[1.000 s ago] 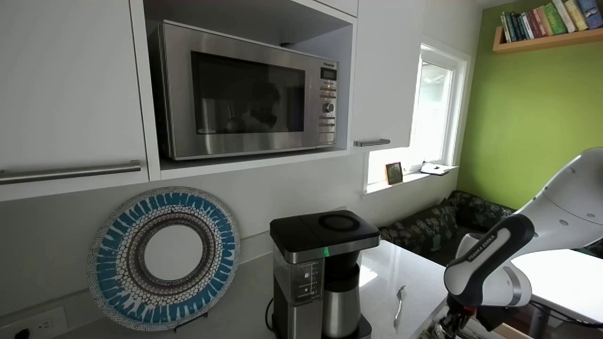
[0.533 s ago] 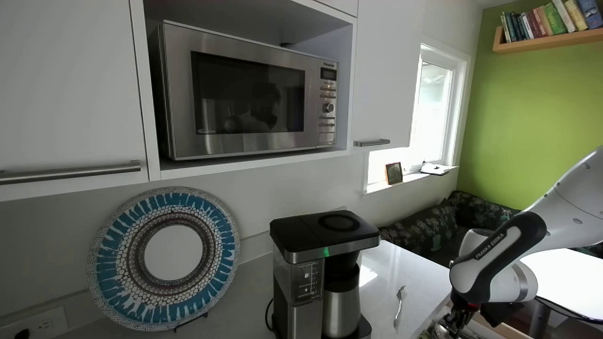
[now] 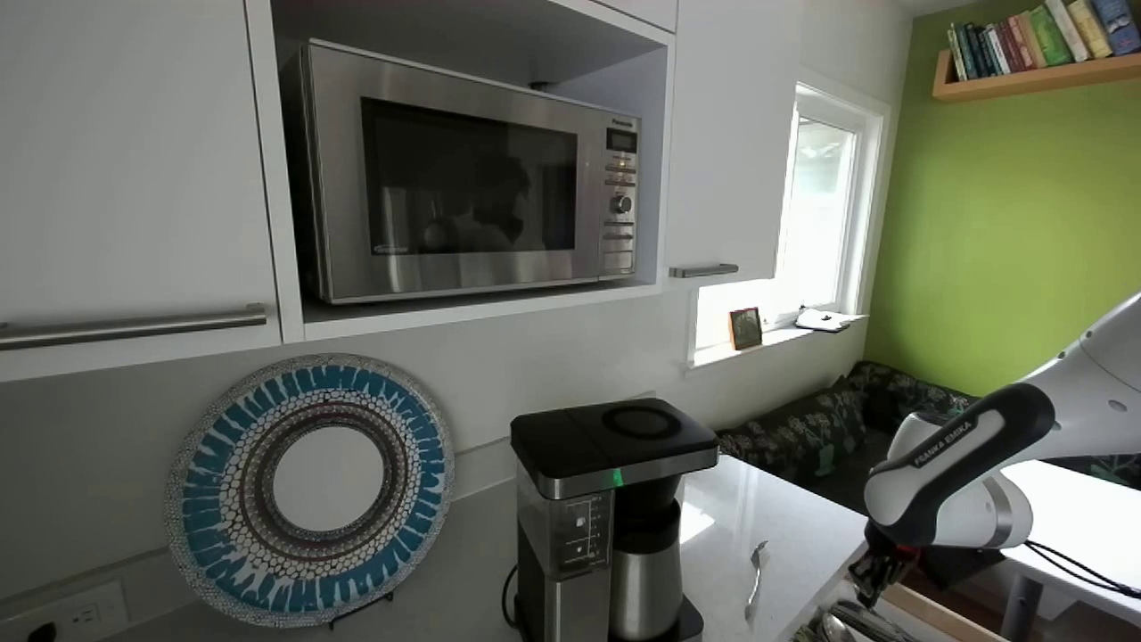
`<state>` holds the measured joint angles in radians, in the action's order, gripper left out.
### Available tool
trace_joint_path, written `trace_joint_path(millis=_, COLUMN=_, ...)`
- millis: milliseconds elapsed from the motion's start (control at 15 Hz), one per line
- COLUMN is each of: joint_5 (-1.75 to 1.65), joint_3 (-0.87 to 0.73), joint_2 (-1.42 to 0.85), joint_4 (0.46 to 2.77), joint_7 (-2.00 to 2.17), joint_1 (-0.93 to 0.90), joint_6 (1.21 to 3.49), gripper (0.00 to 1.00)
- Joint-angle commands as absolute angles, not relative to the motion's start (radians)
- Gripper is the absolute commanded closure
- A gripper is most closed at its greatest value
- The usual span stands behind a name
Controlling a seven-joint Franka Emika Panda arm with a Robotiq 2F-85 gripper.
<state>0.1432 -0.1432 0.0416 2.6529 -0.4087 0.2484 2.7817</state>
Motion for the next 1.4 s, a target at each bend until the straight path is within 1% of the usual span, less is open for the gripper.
trace_joint_path(millis=0, joint_5=0.204, joint_3=-0.207, joint_2=0.096, joint_4=2.625, joint_7=-0.444, joint_1=0.232, joint_6=2.752, gripper=0.99)
trace_joint_path(millis=467, joint_5=0.535, joint_3=-0.211, joint_2=0.082, joint_4=2.497, joint_7=-0.527, joint_1=0.212, joint_6=2.732, gripper=0.99)
trace_joint_path(millis=533, joint_5=0.455, joint_3=-0.199, joint_2=0.091, joint_4=2.534, joint_7=-0.495, joint_1=0.231, joint_6=2.768, gripper=0.99)
trace_joint_path(millis=600, joint_5=0.465, joint_3=-0.198, joint_2=0.09, joint_4=2.523, joint_7=-0.499, joint_1=0.229, joint_6=2.765, gripper=0.97)
trace_joint_path(millis=867, joint_5=0.463, joint_3=-0.198, joint_2=0.086, joint_4=2.524, joint_7=-0.499, joint_1=0.23, joint_6=2.765, gripper=0.97)
trace_joint_path(millis=933, joint_5=0.495, joint_3=-0.202, joint_2=0.09, joint_4=2.518, joint_7=-0.508, joint_1=0.226, joint_6=2.747, gripper=0.99)
trace_joint_path(millis=1333, joint_5=0.818, joint_3=-0.223, joint_2=-0.003, joint_4=2.359, joint_7=-0.526, joint_1=0.225, joint_6=2.633, gripper=0.99)
